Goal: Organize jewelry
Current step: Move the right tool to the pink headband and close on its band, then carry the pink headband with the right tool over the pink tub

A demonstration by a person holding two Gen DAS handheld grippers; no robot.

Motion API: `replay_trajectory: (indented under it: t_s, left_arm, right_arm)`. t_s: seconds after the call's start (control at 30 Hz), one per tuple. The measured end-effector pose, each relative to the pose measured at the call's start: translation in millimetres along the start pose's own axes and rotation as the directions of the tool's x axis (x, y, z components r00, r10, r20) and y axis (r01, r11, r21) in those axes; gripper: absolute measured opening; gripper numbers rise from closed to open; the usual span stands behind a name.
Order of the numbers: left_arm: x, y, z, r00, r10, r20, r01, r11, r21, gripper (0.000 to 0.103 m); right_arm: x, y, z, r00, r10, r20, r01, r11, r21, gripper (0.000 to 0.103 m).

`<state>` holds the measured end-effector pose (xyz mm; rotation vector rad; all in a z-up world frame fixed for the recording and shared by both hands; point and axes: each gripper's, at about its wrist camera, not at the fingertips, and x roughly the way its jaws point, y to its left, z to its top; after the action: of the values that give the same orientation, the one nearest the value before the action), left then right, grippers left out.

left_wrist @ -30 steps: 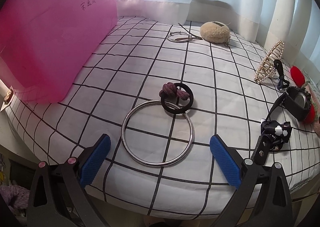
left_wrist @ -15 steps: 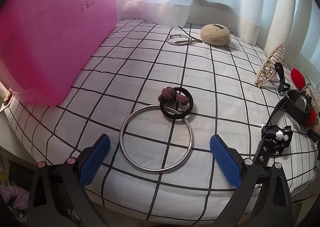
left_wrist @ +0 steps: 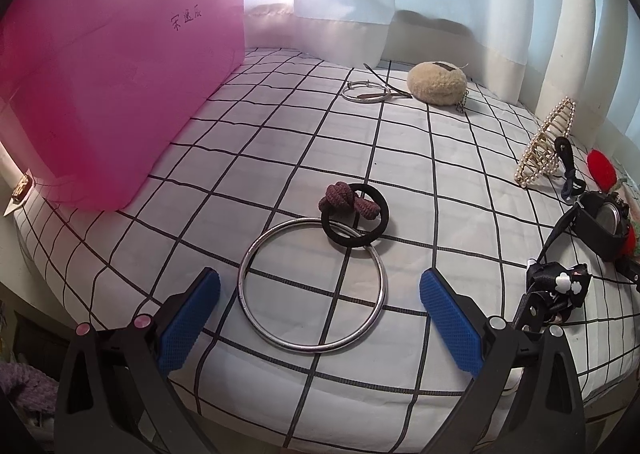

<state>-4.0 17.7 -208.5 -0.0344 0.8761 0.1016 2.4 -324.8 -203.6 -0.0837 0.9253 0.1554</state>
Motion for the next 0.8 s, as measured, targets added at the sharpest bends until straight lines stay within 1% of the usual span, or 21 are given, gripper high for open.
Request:
replay_trajectory:
  t_s: [0.07,0.13,0.17,0.23,0.4,0.43,0.47,0.5,0.53,0.57,0.6,0.67,0.8]
  left_arm:
    - [-1.6,-1.1,-0.8,1.0,-0.004,0.004,0.004,1.0,0.004,0.095]
    - [-4.0,-4.5,-1.3,1.0,-0.015,0.011,0.015,1.0,0.022,0.085]
    - [-5.3,-6.3,-1.4,1.0,-0.024,0.013,0.024,0.999,0.03,0.082]
    - [-7.4,-9.7,-0.9,0.999,-0.044,0.014,0.043,0.998,0.049,0.071]
    - [-7.3,-11.3,0.2,0.998,-0.054,0.008,0.054,0.997,0.061,0.07]
    - [-7.5,-11.1,0.0,0.998,-0.056,0.008,0.056,0.997,0.062,0.07]
    - [-7.8,-10.4,-0.2,0.998,-0.057,0.008,0.056,0.997,0.059,0.07]
    - [-8.2,-9.7,-0.5,0.998,-0.057,0.007,0.056,0.997,0.054,0.07]
    - [-8.8,-9.2,-0.9,0.998,-0.058,0.005,0.058,0.997,0.053,0.07]
    - [-9.0,-9.0,-0.8,0.998,-0.058,0.003,0.058,0.997,0.052,0.07]
    - [-9.1,-8.5,-0.5,0.998,-0.06,0.001,0.06,0.997,0.047,0.07]
    - [-11.9,-6.9,-1.2,0.998,-0.07,-0.001,0.07,0.997,0.038,0.07]
    - [-21.4,-5.9,-0.6,0.997,-0.077,0.01,0.077,0.996,0.033,0.07]
  right_arm:
    - [0.7,0.0,0.5,1.0,-0.002,-0.002,0.002,1.0,0.006,0.095]
    - [1.2,0.5,1.3,1.0,-0.005,-0.014,0.005,1.0,0.01,0.095]
    - [1.6,0.2,2.1,1.0,-0.005,-0.02,0.005,1.0,0.011,0.095]
    - [2.0,0.9,3.1,1.0,-0.008,-0.027,0.009,1.0,0.013,0.094]
    - [-0.2,3.3,-0.5,1.0,-0.006,-0.013,0.007,1.0,0.015,0.093]
    - [-1.6,3.9,-1.0,1.0,0.002,-0.009,-0.002,1.0,0.015,0.091]
    - [-3.9,6.4,-1.6,1.0,0.006,-0.001,-0.006,1.0,0.006,0.082]
    - [-7.0,10.2,-2.0,1.0,0.013,0.009,-0.013,1.0,-0.009,0.065]
    - [-9.5,14.4,-2.0,1.0,0.006,0.013,-0.006,1.0,-0.023,0.055]
    - [-11.2,18.6,-1.5,1.0,-0.008,0.016,0.008,0.999,-0.036,0.04]
    - [-12.2,21.9,-1.3,1.0,-0.016,0.017,0.017,0.999,-0.048,0.031]
    - [-13.5,24.7,-1.9,0.999,-0.035,0.02,0.036,0.998,-0.051,0.01]
    - [-22.8,22.9,-4.1,0.998,-0.019,0.053,0.02,1.0,-0.019,0.01]
